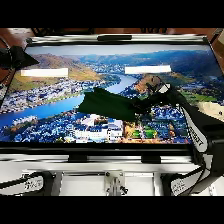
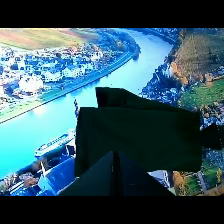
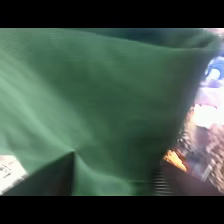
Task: Fold the shirts.
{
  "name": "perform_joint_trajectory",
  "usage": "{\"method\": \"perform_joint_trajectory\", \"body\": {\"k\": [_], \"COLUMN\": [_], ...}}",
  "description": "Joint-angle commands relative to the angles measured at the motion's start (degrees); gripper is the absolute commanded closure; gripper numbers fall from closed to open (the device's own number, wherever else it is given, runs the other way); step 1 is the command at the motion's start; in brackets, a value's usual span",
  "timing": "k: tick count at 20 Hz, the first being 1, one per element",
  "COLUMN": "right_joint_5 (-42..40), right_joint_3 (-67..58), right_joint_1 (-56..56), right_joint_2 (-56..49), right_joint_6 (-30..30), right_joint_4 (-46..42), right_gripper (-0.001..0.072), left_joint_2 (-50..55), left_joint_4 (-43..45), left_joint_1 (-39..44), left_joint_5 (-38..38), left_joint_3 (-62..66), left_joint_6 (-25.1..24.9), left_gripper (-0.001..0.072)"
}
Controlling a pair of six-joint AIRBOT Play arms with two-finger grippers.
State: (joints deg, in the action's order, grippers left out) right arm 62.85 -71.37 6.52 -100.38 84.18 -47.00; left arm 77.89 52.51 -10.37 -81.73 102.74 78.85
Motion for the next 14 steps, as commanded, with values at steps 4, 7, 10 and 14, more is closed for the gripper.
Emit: {"method": "perform_joint_trajectory", "body": {"k": [4,7,10,14], "right_joint_5": [-1.2,5.6,15.8,23.3], "right_joint_3": [-1.3,-8.1,-18.9,-30.5], "right_joint_1": [0.8,0.6,-1.6,-9.4], "right_joint_2": [-1.5,-0.5,3.7,11.1], "right_joint_6": [-2.8,-13.2,-19.9,-14.0], "right_joint_4": [3.7,7.3,14.9,15.5], "right_gripper": [0.065,0.065,0.0652,0.0653], "left_joint_2": [0.0,0.0,0.0,0.0], "left_joint_4": [0.3,0.3,0.3,0.3], "left_joint_1": [0.0,0.0,0.0,0.0], "left_joint_5": [0.0,0.0,0.1,0.1], "left_joint_3": [0.0,0.0,0.0,0.0], "left_joint_6": [0.0,0.0,-0.2,-1.3], "left_gripper": [0.0678,0.0678,0.0678,0.0677]}}
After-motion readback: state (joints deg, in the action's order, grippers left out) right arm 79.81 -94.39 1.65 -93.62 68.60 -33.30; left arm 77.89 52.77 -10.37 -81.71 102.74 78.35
